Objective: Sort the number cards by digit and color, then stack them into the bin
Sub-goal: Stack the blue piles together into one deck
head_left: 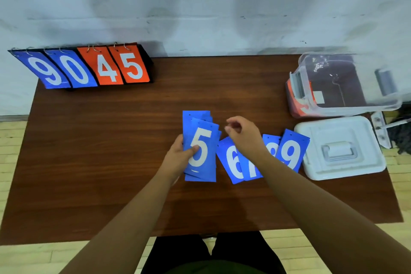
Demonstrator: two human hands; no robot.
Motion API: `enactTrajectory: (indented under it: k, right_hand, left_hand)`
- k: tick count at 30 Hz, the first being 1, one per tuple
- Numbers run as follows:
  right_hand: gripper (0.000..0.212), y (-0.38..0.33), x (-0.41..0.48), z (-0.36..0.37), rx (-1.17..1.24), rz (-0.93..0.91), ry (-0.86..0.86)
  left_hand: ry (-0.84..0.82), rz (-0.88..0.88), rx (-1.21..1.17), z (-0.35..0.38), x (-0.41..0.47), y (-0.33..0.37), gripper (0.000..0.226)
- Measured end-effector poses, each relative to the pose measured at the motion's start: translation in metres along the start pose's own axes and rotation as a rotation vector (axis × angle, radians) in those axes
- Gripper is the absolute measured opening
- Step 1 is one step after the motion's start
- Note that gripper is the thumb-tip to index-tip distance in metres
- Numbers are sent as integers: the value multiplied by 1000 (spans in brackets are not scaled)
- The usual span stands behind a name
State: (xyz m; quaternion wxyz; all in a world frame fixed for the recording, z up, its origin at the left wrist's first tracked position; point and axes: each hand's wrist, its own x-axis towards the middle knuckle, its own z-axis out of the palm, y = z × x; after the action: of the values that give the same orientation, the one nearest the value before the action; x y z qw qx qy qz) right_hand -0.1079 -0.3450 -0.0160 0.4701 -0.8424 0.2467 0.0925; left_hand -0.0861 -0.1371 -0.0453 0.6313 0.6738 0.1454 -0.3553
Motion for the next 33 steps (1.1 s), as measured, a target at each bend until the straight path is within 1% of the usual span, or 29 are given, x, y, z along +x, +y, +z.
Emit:
enactTrajectory:
  k: [2,5,8,11,14,16,17,19,21,23,25,27,28,30,32,33]
  right_hand:
    - [28,26,7,-16,-163,37,-13]
    - [42,61,14,-27,-425,39,-166]
    - [63,72,17,-18,-606,-89,-277]
    - [77,71,24,2,-817,-253,-316]
    - [75,67,32,18,-987,-312,-318]
    - [68,63,39,25,-1034,-292,-312]
    - [61,61,41,27,-1042,-272,-314]
    - [47,60,47,29,-1015,-235,-341]
    - [39,59,51,27,-893,-196,-363]
    - [32,51,52,19,-683,-164,-302]
    - [25,34,52,5,-416,-131,-214]
    - [14,13,50,-13,-119,-80,-221]
    - [12,4,49,-23,-21,-51,-249]
    - [13,-12,48,-38,49,10,-356]
    - [18,-24,46,-43,51,53,-443]
    - [21,-27,45,-42,53,64,-445]
  left_hand:
    - [81,-22,4,-3,4,-2,29]
    - [119,-44,56,-9,9,-5,35]
    - [133,-55,57,-10,10,-8,40]
    - [145,-68,51,-11,11,-10,40]
    - [171,-92,39,-12,12,-14,40]
    - [187,-100,31,-15,12,-18,37]
    - [195,-103,28,-17,12,-19,34]
    - [216,-112,20,-20,12,-22,35]
    - [251,-105,19,-22,12,-24,39]
    - [315,-57,28,-25,12,-24,34]
    - [388,-27,37,-26,13,-22,31]
    - [433,-16,38,-28,14,-16,33]
    - [437,-5,39,-29,16,-13,32]
    - [382,22,33,-29,18,-1,29]
    - [256,25,3,-25,18,12,27]
    - [185,10,-1,-21,17,18,25]
